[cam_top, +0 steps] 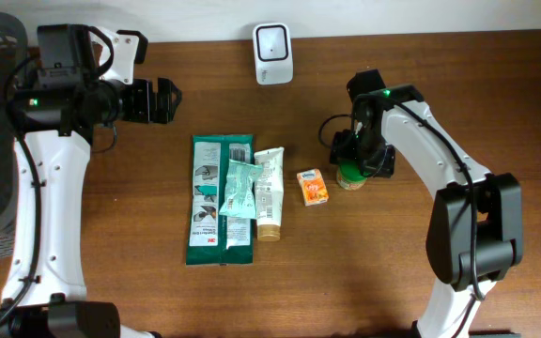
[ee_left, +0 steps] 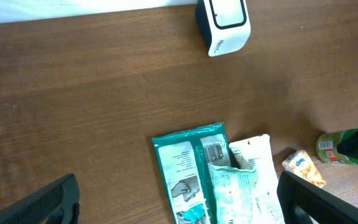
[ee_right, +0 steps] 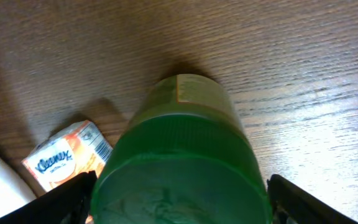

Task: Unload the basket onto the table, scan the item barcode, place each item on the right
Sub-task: 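Close the right gripper on the green-capped jar, then lift the jar with the right gripper and hold it over the scanner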

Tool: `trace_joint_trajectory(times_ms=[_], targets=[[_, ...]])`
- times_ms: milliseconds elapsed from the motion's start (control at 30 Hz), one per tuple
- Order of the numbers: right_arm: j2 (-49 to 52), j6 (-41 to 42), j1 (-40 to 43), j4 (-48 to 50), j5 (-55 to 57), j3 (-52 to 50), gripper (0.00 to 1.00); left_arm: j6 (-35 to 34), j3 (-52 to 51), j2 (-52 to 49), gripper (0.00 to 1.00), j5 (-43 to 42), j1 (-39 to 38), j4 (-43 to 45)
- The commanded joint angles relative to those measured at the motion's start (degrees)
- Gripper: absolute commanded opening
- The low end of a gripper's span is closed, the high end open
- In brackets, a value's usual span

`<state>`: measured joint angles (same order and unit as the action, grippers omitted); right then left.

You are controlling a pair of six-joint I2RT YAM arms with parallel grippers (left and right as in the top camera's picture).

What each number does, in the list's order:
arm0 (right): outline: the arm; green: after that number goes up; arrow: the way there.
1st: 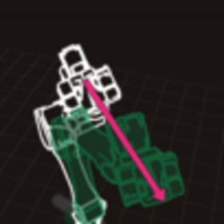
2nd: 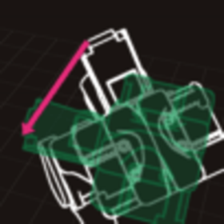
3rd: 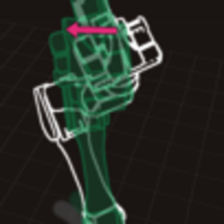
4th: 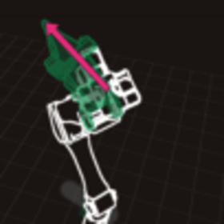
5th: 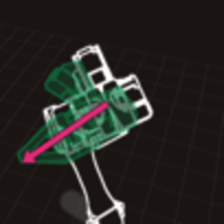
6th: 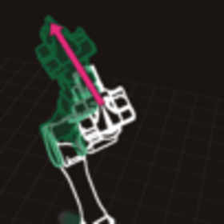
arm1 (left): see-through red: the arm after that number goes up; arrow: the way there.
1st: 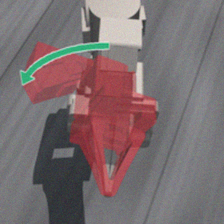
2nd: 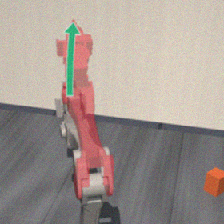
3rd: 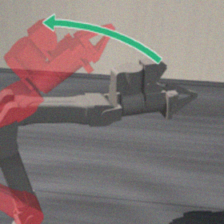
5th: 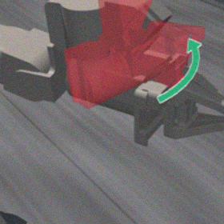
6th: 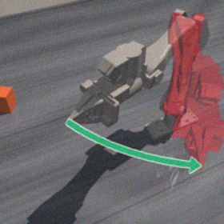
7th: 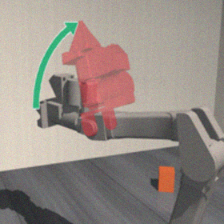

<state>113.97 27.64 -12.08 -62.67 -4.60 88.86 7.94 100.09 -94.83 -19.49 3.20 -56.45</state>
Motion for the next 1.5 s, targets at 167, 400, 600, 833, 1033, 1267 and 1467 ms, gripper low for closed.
trace_joint_trajectory(times_ms=[167, 400, 600, 833, 1033, 1267, 1467], targets=[[0.2, -15.2, 0.2, -0.7, -1.2, 2.0, 0.68, 0.9, 0.9, 0.0, 0.99, 0.0, 0.3, -0.1], [0.2, -44.6, 0.2, -5.1, -1.2, 6.3, 0.73, 0.9, 0.9, 0.0, 0.99, 0.0, 0.3, -0.1], [0.2, -21.9, -0.3, -0.3, -1.4, 6.3, 0.98, 0.9, 0.9, 0.0, 0.99, 0.0, 0.3, -0.1], [0.3, -5.7, -0.4, 4.3, -0.7, 0.0, 0.87, 0.9, 0.9, 0.0, 0.99, 0.0, 0.3, -0.1], [0.3, -5.7, -0.3, 3.5, 0.7, -0.1, 0.6, 0.9, 0.9, 0.0, 0.99, 0.0, 0.3, -0.1], [0.1, -14.9, -0.2, -7.9, -9.6, 11.1, 0.58, 0.9, 0.9, 0.0, 0.99, 0.0, 0.3, -0.1], [0.1, -52.9, -0.2, -23.0, -42.4, 31.6, 0.58, 0.9, 0.9, 0.0, 0.99, 0.0, 0.3, -0.1]])
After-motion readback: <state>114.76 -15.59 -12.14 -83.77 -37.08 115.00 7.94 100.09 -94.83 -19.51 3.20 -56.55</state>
